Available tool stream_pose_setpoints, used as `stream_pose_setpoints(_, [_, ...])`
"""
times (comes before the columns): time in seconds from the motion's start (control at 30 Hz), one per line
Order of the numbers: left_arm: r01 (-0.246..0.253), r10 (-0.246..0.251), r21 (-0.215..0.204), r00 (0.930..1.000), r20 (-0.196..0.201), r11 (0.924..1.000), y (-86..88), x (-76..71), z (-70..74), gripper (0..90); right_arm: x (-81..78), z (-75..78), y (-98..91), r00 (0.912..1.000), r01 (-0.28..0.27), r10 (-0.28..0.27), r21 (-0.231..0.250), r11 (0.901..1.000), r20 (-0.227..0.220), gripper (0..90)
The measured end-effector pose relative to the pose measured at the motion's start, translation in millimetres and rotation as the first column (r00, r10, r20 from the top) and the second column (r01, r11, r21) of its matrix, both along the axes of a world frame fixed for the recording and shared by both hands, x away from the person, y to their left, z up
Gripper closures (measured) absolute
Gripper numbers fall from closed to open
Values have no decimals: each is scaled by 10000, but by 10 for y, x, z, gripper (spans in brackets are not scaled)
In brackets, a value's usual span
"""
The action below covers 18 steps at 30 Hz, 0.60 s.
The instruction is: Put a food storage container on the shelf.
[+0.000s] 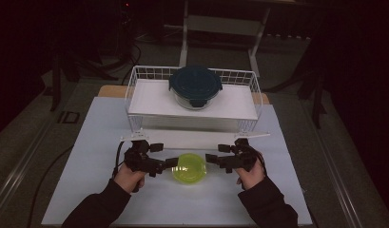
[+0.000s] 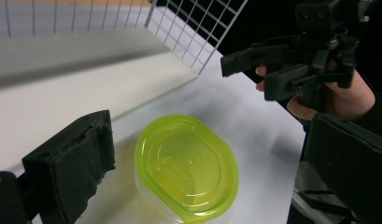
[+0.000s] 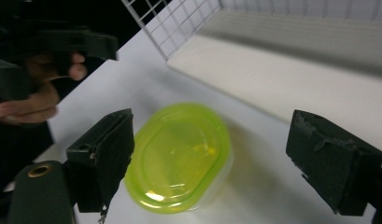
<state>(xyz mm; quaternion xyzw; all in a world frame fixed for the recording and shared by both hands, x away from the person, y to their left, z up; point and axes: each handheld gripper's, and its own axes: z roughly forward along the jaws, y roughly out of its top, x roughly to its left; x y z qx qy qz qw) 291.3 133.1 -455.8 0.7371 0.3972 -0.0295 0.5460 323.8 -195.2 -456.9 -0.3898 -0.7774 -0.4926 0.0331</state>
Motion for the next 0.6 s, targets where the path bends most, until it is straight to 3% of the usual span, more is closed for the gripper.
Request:
stream_pose_setpoints(0.1, [104,-98,103,9985,-547,9999,-46,49,-82,12,35,-62,37,9983,134,-133,24,9999,-575,140])
stream_pose_setpoints(0.2, [41,-53,-80,9886,-1507,10000,-74,108,-180,13,62,-145,73,9916,185,-180,30,9998,-1279,147])
stream_pose_setpoints(0.33, [77,-102,-104,9639,-2662,9999,-115,170,-316,53,80,-272,96,9778,286,-296,-78,9996,-2072,259])
stream_pose_setpoints(0.37, [77,-102,-104,9639,-2662,9999,-115,170,-316,78,82,-294,97,9746,318,-333,-100,9994,-2213,267])
stream_pose_setpoints(0.4, [-60,89,100,9477,-3191,9999,-126,177,-377,134,83,-322,99,9702,389,-412,-145,9991,-2386,300])
stream_pose_setpoints(0.43, [-147,190,149,9385,-3447,9998,-128,177,-409,146,80,-348,100,9648,441,-464,-146,9989,-2588,326])
stream_pose_setpoints(0.47, [-194,254,202,9317,-3623,9996,-122,179,-438,161,78,-374,99,9615,489,-520,-181,9986,-2700,334])
stream_pose_setpoints(0.6, [-386,368,36,9154,-4009,9992,-69,175,-521,317,74,-444,90,9480,625,-629,-115,9980,-3119,451])
